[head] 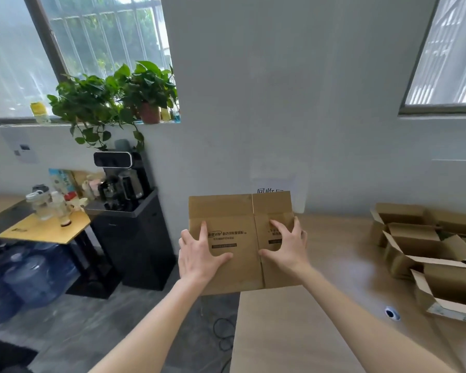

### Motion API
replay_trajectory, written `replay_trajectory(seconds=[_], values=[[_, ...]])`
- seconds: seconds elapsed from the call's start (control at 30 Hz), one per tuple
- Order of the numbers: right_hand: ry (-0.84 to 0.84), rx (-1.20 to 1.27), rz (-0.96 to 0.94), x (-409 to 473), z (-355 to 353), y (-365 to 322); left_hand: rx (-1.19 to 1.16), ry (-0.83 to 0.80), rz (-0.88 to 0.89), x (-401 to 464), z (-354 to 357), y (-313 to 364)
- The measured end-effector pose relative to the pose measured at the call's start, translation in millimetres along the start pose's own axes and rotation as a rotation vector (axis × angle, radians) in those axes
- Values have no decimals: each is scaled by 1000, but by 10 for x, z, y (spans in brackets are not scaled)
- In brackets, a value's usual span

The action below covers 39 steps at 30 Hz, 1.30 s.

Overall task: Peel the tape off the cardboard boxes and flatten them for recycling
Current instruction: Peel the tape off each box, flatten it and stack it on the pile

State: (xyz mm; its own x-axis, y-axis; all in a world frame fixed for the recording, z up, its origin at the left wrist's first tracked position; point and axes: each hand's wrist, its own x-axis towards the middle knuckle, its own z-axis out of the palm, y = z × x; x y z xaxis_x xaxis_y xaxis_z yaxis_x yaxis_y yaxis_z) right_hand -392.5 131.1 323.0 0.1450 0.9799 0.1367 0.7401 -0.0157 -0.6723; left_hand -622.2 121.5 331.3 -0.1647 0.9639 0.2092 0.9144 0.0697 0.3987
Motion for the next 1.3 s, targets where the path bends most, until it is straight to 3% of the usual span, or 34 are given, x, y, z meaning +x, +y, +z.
replay_trajectory(seconds=[0.37,0.73,0.97,1.1,1.3], values=[[86,-63,189,463,-90,485,-61,-162,164,760,592,418],[74,-199,508,976,464,1586,-63,-474,283,1532,2120,641],[-30,-246,597,2181,1299,2237,-98,-604,208,2532,3373,423],[-104,-281,568,3226,1701,2599,-147,-580,138,3299,4046,390],[-57,-280,497,4470,2157,3214,-167,-476,149,4309,5041,531]])
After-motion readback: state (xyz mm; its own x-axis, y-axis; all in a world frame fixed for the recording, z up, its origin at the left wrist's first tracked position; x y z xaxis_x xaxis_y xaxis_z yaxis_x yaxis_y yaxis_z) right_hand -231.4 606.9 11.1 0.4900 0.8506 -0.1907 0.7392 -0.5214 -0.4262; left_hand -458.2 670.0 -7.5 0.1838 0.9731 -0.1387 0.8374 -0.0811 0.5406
